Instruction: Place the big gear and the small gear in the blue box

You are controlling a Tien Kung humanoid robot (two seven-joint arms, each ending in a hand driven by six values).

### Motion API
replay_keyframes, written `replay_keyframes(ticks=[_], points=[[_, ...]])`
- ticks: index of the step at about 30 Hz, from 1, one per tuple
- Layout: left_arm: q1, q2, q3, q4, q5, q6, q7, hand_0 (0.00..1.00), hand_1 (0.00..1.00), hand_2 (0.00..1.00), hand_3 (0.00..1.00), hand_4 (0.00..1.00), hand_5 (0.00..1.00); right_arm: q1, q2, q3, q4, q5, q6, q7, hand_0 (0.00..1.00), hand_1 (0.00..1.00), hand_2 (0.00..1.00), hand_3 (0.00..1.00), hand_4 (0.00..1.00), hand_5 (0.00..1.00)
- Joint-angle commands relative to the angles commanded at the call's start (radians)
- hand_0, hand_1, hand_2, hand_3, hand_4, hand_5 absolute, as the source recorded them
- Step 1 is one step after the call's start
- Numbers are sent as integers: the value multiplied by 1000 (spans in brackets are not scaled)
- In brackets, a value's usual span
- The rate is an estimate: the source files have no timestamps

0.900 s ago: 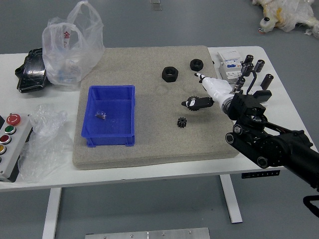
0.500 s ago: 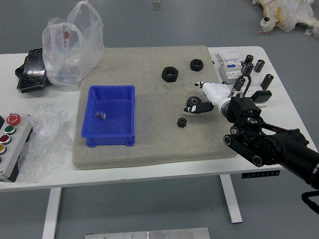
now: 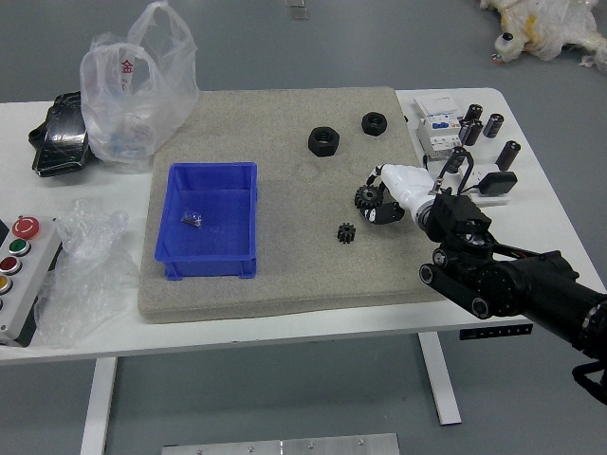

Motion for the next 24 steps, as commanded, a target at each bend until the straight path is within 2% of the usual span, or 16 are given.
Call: replay_keyframes(ticks=[1, 2, 5, 12, 18, 22, 24], points=[[0, 0, 0, 0, 0, 0, 0, 626, 464, 504, 641, 631, 285, -1, 0, 2, 2, 0, -7, 4, 568, 562, 443, 533, 525, 2], [0, 0, 1, 0, 0, 0, 0, 626, 464, 504, 641, 632, 285, -1, -1, 4, 6, -1, -13, 6, 555, 552, 427, 525, 476, 2], [-1, 0, 2, 0, -3, 0, -1, 626, 464, 504, 641, 632, 285, -3, -7, 20, 33, -18, -28, 12, 555, 552, 427, 525, 476, 2], [2, 1, -1, 0, 1, 0, 1, 626, 464, 504, 641, 632, 285, 17, -21, 62, 190, -98, -36, 1, 550, 545, 421, 523, 476, 2], [4, 3, -5, -1, 7, -1, 4, 626, 464, 504, 641, 632, 285, 58, 32, 17, 337, -163, -27, -15, 560, 547, 428, 529, 485, 2], [2, 4, -8, -2, 14, -3, 7, 626, 463, 504, 641, 632, 285, 94, 80, -55, 432, -181, -20, -12, 568, 554, 446, 536, 492, 2], [0, 5, -9, -2, 17, -4, 8, 626, 463, 504, 641, 632, 285, 101, 96, -90, 459, -180, -20, -6, 568, 554, 446, 536, 492, 2]])
